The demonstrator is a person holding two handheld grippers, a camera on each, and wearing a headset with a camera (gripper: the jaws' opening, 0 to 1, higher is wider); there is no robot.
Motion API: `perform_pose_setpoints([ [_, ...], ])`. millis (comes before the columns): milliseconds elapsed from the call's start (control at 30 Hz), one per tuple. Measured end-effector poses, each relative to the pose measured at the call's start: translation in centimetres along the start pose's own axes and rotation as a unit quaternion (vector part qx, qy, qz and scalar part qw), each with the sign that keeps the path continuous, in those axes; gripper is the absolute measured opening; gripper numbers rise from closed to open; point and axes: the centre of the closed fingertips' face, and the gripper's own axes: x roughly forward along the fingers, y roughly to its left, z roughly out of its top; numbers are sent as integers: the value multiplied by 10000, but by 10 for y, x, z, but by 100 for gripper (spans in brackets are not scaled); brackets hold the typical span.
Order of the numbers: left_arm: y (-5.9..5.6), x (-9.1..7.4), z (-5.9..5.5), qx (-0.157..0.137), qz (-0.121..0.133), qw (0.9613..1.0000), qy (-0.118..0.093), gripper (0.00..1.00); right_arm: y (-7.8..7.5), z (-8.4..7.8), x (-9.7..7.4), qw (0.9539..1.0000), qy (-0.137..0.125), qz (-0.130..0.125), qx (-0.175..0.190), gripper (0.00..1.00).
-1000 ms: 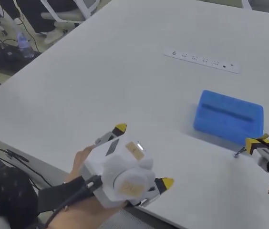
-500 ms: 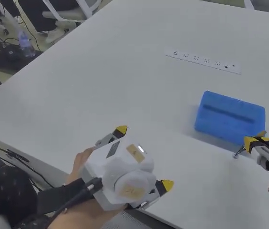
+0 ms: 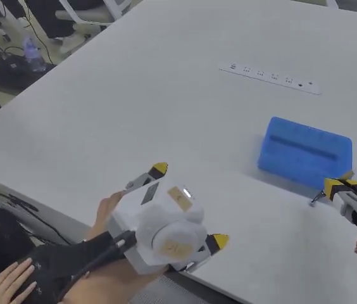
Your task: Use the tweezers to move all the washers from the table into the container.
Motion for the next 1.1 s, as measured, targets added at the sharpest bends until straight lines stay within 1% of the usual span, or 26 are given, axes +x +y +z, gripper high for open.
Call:
perform_pose_setpoints([
  [133,0,0,0,18,-1,10000,-6,93,-4,-1,-1,9997,111,53,204,1],
  [300,0,0,0,-3,7,10000,-12,93,-4,-1,-1,9996,187,79,213,0],
  [467,1,0,0,-7,25,10000,-5,93,-1,-1,-2,9994,246,120,199,0],
  [633,1,-1,0,-3,29,10000,-5,92,5,7,-9,9996,147,173,190,0],
  [833,2,-1,2,-50,28,10000,-57,93,11,23,-22,9994,-35,263,206,0],
  [967,1,-1,3,-1,23,10000,-80,93,12,38,-30,9991,-222,307,205,0],
  [1100,0,-2,3,-16,-10,10000,-92,93,9,51,-33,9986,-396,280,208,0],
])
